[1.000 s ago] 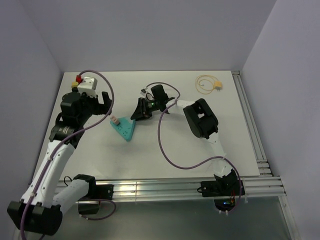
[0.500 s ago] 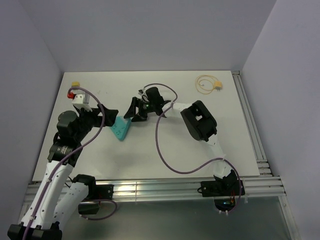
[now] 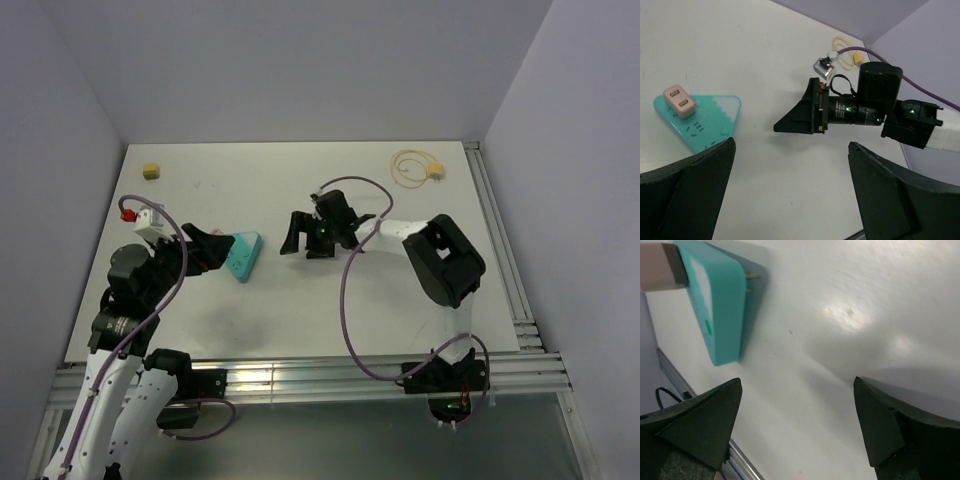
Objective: Insert the plug
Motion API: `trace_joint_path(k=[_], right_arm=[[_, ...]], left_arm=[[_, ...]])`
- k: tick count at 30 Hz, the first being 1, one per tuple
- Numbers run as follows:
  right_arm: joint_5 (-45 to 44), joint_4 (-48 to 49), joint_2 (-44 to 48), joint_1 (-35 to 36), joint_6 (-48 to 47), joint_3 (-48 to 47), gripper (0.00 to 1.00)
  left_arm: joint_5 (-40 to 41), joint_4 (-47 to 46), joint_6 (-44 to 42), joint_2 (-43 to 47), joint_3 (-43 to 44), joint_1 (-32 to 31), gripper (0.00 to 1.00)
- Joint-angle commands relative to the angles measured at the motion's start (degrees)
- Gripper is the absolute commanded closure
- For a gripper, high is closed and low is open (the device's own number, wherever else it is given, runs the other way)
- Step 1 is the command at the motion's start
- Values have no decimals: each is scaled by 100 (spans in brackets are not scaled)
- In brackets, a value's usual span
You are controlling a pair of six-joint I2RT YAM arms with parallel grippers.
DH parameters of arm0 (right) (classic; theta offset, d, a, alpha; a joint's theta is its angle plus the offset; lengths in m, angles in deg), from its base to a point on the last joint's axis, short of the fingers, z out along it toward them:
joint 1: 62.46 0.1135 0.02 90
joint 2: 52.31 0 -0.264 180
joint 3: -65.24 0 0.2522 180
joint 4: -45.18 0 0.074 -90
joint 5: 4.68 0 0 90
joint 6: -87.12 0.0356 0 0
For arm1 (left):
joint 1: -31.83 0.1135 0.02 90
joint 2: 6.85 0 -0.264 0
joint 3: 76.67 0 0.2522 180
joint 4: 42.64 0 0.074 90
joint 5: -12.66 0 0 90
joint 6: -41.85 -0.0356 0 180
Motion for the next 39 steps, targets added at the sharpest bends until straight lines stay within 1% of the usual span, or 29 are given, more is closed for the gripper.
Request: trace_joint_path(k=[1,3,4,7,9,12,14,16,17,18,19,22,25,26,27,29,30,32,33,34,35,36,37,38,39], right_arm=[[-892,-64,720,5,-144,949,0],[-1025,-45,994,101,-56,1265,0],[-1052,146,1213,136,-21,1502,0],[-1201,114,1574,268,32,1828,0],[-1272,61,1759,330,15,1943,0],[-1376,-132,2111,383,-64,2066,0],[-1534,-290,2444,383,-134,2084,0],[-2008,-596,2733,374,-126,2032,0],[-2254,-729,2796,357,-117,1971,0],[-2708,-861,2893,330,-82,1822,1],[-2922,-1123,2920,295,-64,1725,1],[-3484,-1476,2920,67,6,1364,1],[-3644,-1487,2937,-433,382,1205,1],[-3575,-1417,2938,-609,480,1179,2],[-3496,-1338,2903,-1037,568,1170,2],[-3233,-1136,2815,-1469,787,1091,4],[-3197,-1065,2658,-1854,788,943,4],[-3144,-959,2438,-2147,596,706,4],[-3179,-959,2149,-2366,482,356,4],[-3266,-1003,1990,-2446,255,161,4],[-3432,-1046,1823,-2499,139,-58,4],[-3486,-1117,1439,-2561,42,-539,4],[-3521,-1274,1217,-2692,-72,-813,4],[-3574,-1406,806,-2763,-99,-1382,5],[-3714,-1616,619,-2824,-143,-1666,5]], left_arm=[[-310,608,307,60,272,2,1],[-328,801,378,147,246,11,0],[-354,845,413,261,220,2,1],[-328,881,650,516,158,2,1],[-276,855,852,622,105,2,1],[-240,916,923,675,96,2,1],[-171,1048,800,588,158,2,0],[-48,1205,730,473,175,2,1],[5,1250,747,430,167,2,0],[49,1268,782,351,123,2,0],[50,1276,817,298,123,2,1],[-134,1259,817,61,123,2,1],[-214,1285,844,-54,88,2,1],[-214,1329,844,-46,96,2,1],[-171,1364,844,24,148,2,1],[5,1417,800,156,184,2,0],[84,1426,808,348,193,2,0],[-20,1356,809,551,149,-7,0],[-142,1208,800,726,53,2,0],[-379,1137,765,789,9,2,0],[-433,1092,756,842,-18,2,1],[-399,1109,738,886,17,2,1],[-355,1127,695,895,43,2,1],[-215,1145,659,912,78,2,0],[-153,1153,642,982,113,2,0]])
